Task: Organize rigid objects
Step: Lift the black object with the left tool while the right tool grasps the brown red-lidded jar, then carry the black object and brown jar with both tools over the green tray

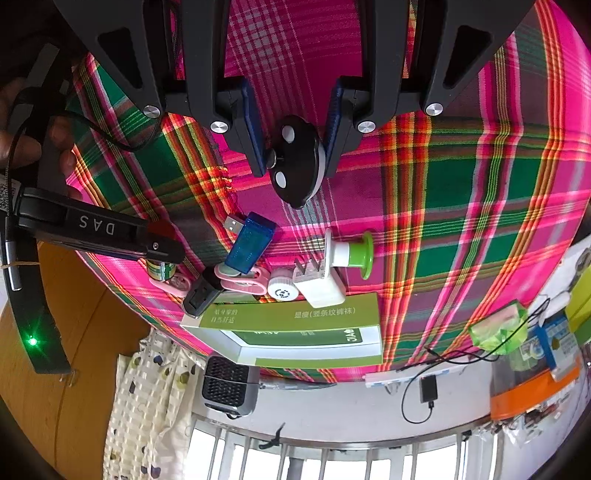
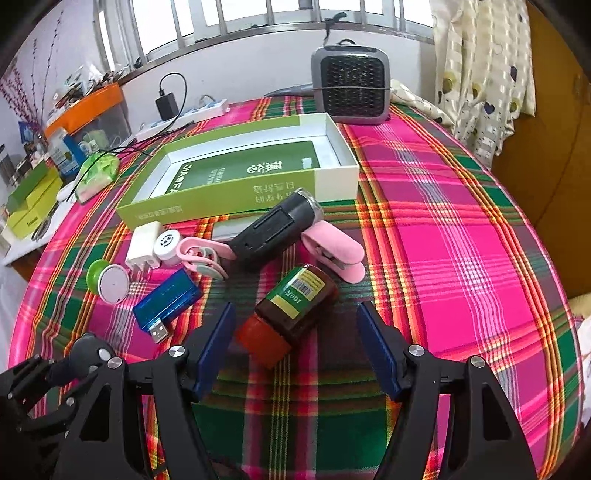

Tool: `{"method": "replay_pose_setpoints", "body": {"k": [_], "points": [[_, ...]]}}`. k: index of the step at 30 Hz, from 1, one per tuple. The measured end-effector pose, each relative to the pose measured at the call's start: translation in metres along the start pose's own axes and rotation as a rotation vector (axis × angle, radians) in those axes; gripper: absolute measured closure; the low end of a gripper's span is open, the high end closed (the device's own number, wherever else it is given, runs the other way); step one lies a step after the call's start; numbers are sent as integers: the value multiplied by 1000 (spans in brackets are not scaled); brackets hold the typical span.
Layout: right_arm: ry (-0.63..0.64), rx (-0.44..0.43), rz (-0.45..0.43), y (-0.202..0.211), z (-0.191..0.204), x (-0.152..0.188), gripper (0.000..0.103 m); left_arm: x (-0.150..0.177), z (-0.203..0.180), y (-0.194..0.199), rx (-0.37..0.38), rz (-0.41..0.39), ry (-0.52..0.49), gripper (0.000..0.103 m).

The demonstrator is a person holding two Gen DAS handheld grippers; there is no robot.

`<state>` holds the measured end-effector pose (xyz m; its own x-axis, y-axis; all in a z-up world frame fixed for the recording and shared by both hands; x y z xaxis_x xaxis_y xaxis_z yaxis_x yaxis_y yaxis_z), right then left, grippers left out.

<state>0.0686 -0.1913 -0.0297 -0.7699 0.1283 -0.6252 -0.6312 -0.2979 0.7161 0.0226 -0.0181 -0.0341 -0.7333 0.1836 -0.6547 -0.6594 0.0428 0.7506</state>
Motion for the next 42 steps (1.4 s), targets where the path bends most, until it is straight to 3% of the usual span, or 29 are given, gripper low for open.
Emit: {"method": "replay_pose_setpoints", "body": {"k": [2, 4, 6, 9, 15, 27, 42], "points": [[4, 1, 0, -1, 0, 0, 36, 0, 0, 0, 0, 1, 1, 74], [11, -6, 2, -2, 2, 0, 55, 0, 0, 0, 2, 6, 6, 74], [23, 6, 5, -3, 2, 1, 63, -1, 1, -1, 3, 9, 9, 74], [34, -1, 13, -4, 1, 2, 68, -1, 1, -1, 3, 14, 15, 73], [57, -15, 8, -3, 2, 3, 74, -3, 2, -2, 5, 17, 27, 75], [87, -38, -22, 4, 2, 1, 74, -8, 8, 4, 1, -2, 42, 75], [128, -66, -74, 22, 3, -24, 74, -51, 10, 19, -9, -67, 46, 75]]}}
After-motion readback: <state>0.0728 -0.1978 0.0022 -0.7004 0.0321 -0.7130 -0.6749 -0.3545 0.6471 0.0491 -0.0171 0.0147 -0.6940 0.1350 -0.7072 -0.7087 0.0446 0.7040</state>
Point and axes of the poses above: each gripper's, at about its wrist camera, not at the fingertips, and y roughly against the way its jaws point, z to its left, x to its underside, the point moved 5 cm from there along -y, roughly the way its jaws point, and after that the axes turned 15 degrees about -x, right-handed, at the moved point
